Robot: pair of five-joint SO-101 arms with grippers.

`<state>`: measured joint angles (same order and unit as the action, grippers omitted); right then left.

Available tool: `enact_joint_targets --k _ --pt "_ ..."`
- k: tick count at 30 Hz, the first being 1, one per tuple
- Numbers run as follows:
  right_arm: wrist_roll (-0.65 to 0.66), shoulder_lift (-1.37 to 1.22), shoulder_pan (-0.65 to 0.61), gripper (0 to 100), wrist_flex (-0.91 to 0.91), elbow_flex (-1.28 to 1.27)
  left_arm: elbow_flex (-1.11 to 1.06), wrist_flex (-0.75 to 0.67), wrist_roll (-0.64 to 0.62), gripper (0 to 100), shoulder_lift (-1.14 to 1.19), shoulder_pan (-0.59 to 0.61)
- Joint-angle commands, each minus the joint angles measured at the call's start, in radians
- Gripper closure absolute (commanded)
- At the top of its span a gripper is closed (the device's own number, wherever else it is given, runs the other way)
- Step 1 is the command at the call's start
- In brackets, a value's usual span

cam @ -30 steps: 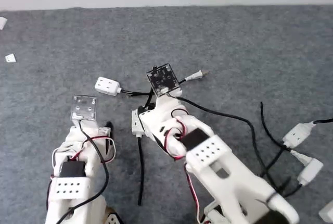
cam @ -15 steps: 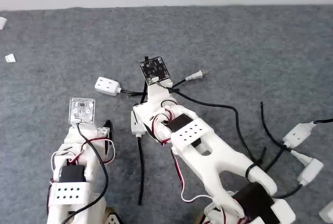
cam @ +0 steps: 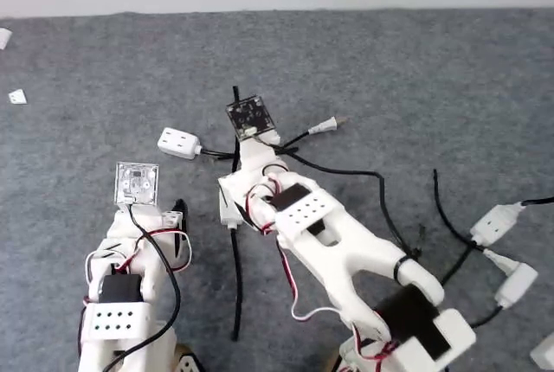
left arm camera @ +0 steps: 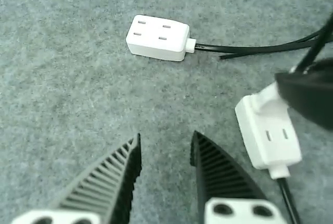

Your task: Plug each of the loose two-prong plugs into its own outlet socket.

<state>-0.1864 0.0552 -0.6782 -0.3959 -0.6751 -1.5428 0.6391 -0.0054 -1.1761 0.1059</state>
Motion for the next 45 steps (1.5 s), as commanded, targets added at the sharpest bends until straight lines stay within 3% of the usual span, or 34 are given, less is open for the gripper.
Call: enact_joint_targets --k 1,15,23,28,35,42,45 --pt "0.057 -0.022 0.002 99.1 -0.064 0.089 0.015 -0.023 -0.008 86 -0.017 0.025" --pt "0.144 -0.076 -0.074 98.3 -0.171 0.124 0.013 -0.023 -0.006 86 -0.017 0.032" --pt "-0.005 -0.076 -0.116 79.8 -0.18 0.124 0.021 -0.028 -0.011 86 -0.018 0.074" --pt "-0.072 -0.085 -0.117 79.4 -0.205 0.166 0.05 -0.028 -0.017 86 -0.018 0.12" --pt "-0.104 -0.18 -0.119 79.4 -0.239 0.253 0.088 -0.029 -0.12 86 -0.018 0.201" --pt "-0.029 -0.326 -0.14 80.0 -0.4 0.457 0.122 -0.029 -0.209 86 -0.017 0.284" --pt "0.021 -0.348 -0.14 86.4 -0.412 0.482 0.125 -0.029 -0.224 86 -0.017 0.302"
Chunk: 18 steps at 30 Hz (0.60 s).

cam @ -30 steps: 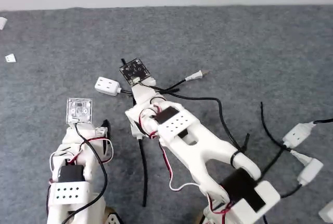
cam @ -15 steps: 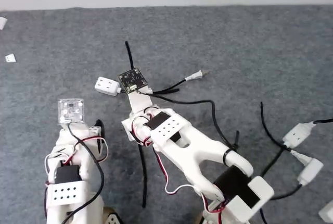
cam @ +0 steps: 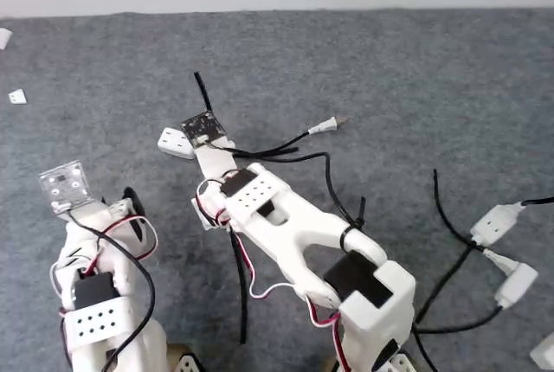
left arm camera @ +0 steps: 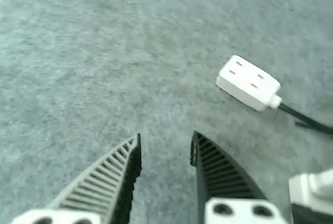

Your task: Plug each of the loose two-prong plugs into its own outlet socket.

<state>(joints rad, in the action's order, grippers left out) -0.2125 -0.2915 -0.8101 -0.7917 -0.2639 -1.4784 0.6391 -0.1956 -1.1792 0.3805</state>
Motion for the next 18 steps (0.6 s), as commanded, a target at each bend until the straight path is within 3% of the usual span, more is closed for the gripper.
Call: enact_joint_targets --k 1,3,9,18 --pt "0.055 -0.001 -0.005 90.4 -0.022 0.074 0.061 -0.029 -0.032 86 -0.014 0.026" --pt "0.055 -0.001 -0.002 98.9 -0.036 0.075 0.061 -0.029 -0.032 86 -0.014 0.026" --pt "0.1 0.028 0.054 98.9 -0.148 0.092 0.051 -0.069 -0.034 86 -0.008 0.025" --pt "0.209 0.317 0.232 99.0 -0.49 0.081 0.042 -0.075 -0.031 86 -0.008 0.021"
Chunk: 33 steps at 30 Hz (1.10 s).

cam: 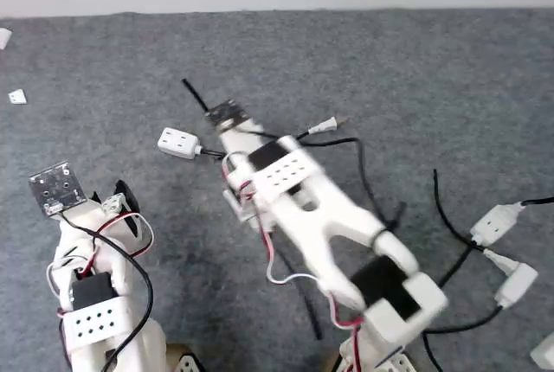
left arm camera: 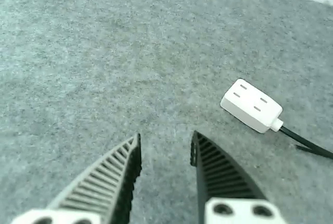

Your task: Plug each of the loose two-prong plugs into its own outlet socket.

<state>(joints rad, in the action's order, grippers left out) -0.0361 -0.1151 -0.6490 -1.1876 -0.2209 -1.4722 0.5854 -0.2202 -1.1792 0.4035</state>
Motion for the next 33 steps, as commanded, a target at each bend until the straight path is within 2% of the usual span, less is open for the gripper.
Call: enact_joint_targets --k 1,8,13,18,21,24,27,33 --pt "0.034 0.174 0.105 99.0 -0.11 0.018 0.036 -0.021 -0.006 86 -0.008 -0.002" --pt "0.06 0.438 0.435 99.0 -0.03 -0.226 0.033 -0.018 -0.005 86 -0.006 -0.017" --pt "0.055 0.555 0.723 99.0 0.16 -0.422 0.033 0.026 0.038 85 -0.005 -0.063" --pt "0.055 0.562 0.898 98.9 0.341 -0.605 0.031 0.068 0.054 85 -0.005 -0.112" --pt "0.055 0.562 0.957 96.9 0.36 -0.637 0.031 0.068 0.052 85 -0.005 -0.114" --pt "0.055 0.562 0.969 85.4 0.338 -0.649 0.061 0.107 0.031 85 0.028 -0.115" --pt "0.055 0.562 0.961 75.8 0.332 -0.651 0.148 0.144 -0.021 85 0.169 -0.114" --pt "0.009 0.564 0.961 75.4 0.332 -0.651 0.375 0.144 -0.044 85 0.554 -0.112"
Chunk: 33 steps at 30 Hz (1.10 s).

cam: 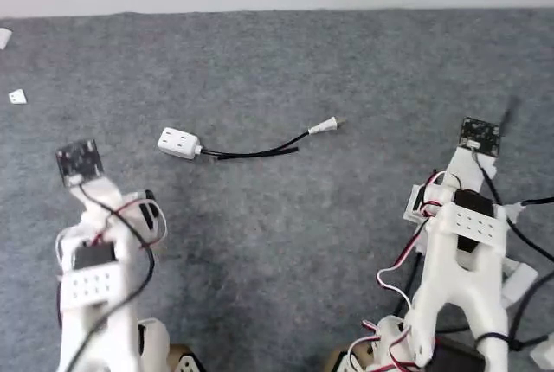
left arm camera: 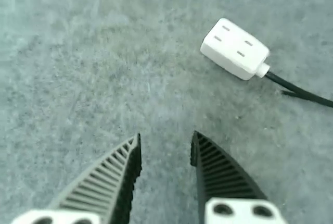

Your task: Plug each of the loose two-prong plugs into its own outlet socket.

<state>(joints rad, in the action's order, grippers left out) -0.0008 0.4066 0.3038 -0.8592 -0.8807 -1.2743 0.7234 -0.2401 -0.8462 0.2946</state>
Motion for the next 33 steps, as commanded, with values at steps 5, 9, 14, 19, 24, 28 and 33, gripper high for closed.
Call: enact_joint_targets --k 5,9,14,19,24,28,33 --pt "-0.023 0.042 -0.031 75.5 0.013 -0.008 0.354 0.037 -0.137 79 0.416 -0.026" --pt "-0.017 0.042 -0.077 75.6 0.036 -0.029 0.453 0.049 -0.238 71 0.516 -0.097" --pt "0.035 0.042 -0.113 75.6 0.056 -0.051 0.618 0.084 -0.354 72 0.675 -0.169" --pt "0.037 0.042 -0.117 75.6 0.054 -0.051 0.888 0.176 -0.437 72 0.881 -0.189" --pt "0.038 0.042 -0.125 75.6 0.054 -0.051 1.145 0.279 -0.488 72 1.092 -0.189" --pt "0.038 0.042 -0.128 75.6 0.054 -0.051 1.273 0.356 -0.54 72 1.263 -0.189" --pt "0.069 0.042 -0.128 75.6 0.056 -0.051 1.457 0.454 -0.575 72 1.432 -0.181"
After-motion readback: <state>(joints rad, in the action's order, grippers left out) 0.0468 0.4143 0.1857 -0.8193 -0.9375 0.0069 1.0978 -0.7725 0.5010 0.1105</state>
